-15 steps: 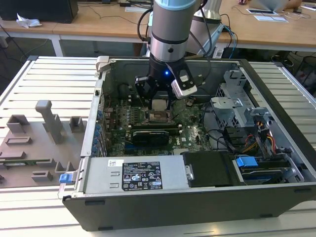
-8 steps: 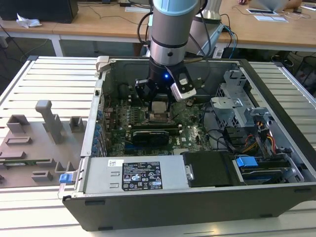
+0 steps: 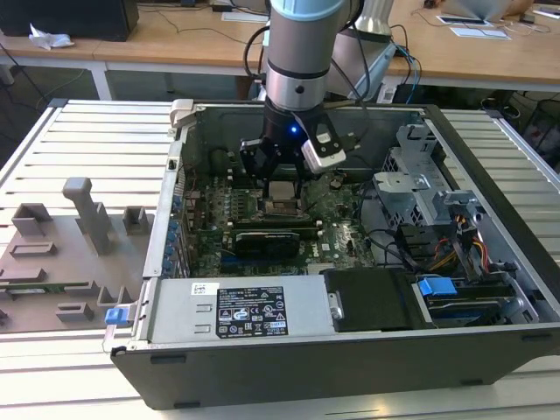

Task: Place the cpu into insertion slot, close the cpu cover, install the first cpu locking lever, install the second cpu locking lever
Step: 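Place the cpu into insertion slot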

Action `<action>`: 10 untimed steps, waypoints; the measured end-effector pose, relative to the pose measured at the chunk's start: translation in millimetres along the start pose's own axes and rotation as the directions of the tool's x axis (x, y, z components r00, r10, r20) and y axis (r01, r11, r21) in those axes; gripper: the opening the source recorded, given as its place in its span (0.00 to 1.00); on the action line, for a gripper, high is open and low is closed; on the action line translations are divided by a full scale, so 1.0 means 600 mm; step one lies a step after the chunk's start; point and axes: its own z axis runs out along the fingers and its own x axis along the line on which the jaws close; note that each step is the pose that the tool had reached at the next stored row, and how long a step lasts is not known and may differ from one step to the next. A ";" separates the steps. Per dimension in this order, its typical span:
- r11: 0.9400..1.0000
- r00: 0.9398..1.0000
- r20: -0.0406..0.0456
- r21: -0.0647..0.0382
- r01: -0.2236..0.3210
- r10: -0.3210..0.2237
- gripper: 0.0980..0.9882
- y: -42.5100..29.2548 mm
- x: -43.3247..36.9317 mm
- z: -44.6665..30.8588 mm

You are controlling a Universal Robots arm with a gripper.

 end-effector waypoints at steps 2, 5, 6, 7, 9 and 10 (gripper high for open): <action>1.000 1.000 0.000 0.005 0.000 0.000 0.50 0.008 0.000 0.003; 1.000 1.000 0.000 0.006 0.000 0.000 0.50 0.009 0.000 0.003; 1.000 1.000 0.000 0.006 0.000 0.000 0.50 0.009 0.000 0.003; 1.000 1.000 0.000 0.006 0.000 0.000 0.50 0.009 0.000 0.003; 1.000 1.000 0.000 0.006 0.000 0.000 0.50 0.009 0.000 0.003; 1.000 1.000 0.000 0.006 0.000 0.000 0.50 0.009 0.000 0.003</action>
